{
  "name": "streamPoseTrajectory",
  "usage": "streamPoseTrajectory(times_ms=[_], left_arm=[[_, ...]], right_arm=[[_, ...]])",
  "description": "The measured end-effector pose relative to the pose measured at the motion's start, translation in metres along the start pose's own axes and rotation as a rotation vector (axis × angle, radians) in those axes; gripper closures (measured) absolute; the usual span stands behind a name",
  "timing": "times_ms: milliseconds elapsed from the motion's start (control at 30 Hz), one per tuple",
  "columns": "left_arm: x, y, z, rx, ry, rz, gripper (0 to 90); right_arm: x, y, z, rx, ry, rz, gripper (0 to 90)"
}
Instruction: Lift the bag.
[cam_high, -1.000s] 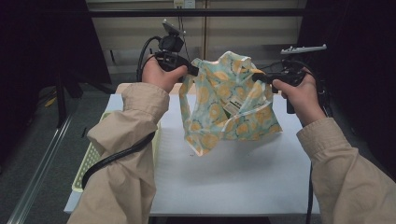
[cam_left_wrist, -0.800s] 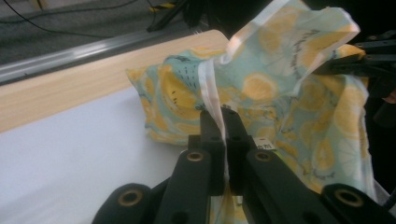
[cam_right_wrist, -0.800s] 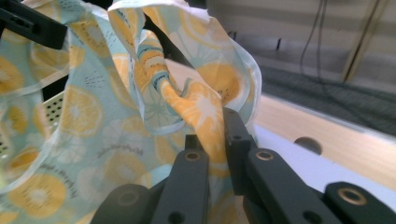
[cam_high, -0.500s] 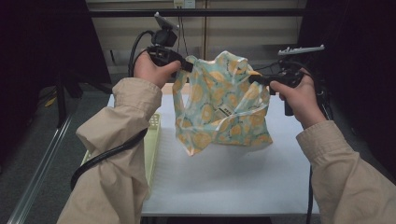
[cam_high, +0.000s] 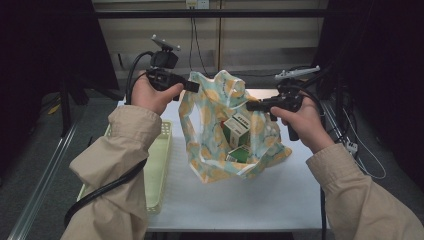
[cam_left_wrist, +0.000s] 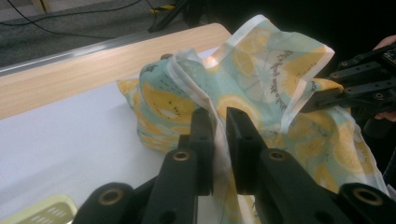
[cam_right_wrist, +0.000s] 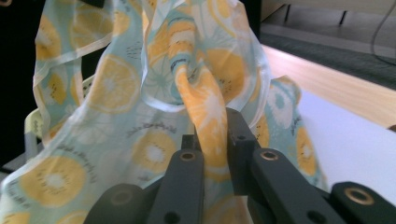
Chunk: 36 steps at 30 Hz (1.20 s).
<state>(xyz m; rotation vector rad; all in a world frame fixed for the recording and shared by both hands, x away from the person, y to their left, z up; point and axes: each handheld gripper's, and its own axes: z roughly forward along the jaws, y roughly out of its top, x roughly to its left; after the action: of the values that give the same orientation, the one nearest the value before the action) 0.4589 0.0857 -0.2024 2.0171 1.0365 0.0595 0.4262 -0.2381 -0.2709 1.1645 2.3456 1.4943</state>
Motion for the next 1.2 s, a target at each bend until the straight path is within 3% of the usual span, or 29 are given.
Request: streamPoseTrajectory(times_ms=[67, 133, 267, 333, 400, 533, 633, 767, 1200], left_arm=[[0.000, -0.006, -0.003, 0.004, 0.001, 0.002, 84.0], [0.001, -0.013, -0.007, -0.006, 0.008, 0.002, 79.3], [0.005, -0.022, -0.012, -0.029, 0.055, 0.022, 58.6], [0.008, -0.025, -0.013, -0.047, 0.092, 0.032, 37.4], [0.012, -0.028, -0.013, -0.055, 0.078, 0.034, 29.1], [0.019, -0.035, -0.011, -0.069, 0.111, 0.045, 13.9], [0.025, -0.039, -0.010, -0.073, 0.106, 0.051, 11.4], [0.031, -0.049, -0.011, -0.089, 0.076, 0.090, 6.7], [0.046, -0.095, -0.010, -0.080, 0.024, 0.181, 6.9]], right_arm=[[0.007, -0.002, 0.004, 0.016, 0.020, -0.012, 85.7], [0.014, -0.005, 0.006, 0.022, 0.031, -0.027, 83.9], [0.021, -0.009, 0.008, 0.004, 0.052, -0.020, 68.1], [0.022, -0.011, 0.007, -0.005, 0.056, -0.015, 57.0], [0.021, -0.011, 0.006, 0.000, 0.047, -0.011, 44.3], [0.017, -0.012, 0.001, -0.030, 0.033, 0.001, 28.0], [0.014, -0.016, -0.002, -0.022, 0.028, -0.001, 25.3], [0.007, -0.027, -0.003, -0.008, 0.011, -0.001, 21.4], [-0.007, -0.073, -0.007, 0.053, -0.071, -0.039, 18.7]])
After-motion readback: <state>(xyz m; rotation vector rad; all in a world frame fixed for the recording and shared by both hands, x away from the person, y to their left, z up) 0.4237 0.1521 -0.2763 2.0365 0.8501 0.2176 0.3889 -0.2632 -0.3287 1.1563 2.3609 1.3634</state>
